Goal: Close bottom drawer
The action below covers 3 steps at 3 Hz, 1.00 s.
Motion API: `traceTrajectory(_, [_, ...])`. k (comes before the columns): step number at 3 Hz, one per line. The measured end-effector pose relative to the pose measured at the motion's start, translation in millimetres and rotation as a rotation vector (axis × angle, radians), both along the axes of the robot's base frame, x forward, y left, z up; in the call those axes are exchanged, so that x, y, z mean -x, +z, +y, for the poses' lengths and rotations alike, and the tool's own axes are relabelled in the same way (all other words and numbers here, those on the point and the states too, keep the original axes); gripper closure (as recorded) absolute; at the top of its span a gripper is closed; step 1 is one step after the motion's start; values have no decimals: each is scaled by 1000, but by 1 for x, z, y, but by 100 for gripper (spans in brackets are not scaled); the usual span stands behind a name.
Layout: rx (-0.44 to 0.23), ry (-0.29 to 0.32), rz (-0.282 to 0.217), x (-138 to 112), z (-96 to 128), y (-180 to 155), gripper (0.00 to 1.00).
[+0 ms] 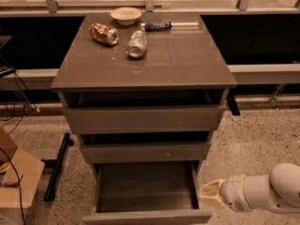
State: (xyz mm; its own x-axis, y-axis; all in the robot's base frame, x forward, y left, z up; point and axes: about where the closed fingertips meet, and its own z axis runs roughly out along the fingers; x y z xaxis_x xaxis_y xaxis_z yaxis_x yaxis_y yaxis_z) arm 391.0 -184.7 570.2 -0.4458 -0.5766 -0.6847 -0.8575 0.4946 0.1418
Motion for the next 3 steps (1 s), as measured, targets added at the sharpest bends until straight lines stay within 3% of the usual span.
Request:
traceTrajectory(1, [-113, -54, 35, 2, -12, -48, 100])
traceTrajectory(2, [-221, -71, 132, 2, -15, -95, 100])
traceTrajectory(3, [-240, -67, 148, 6, -11, -104, 100])
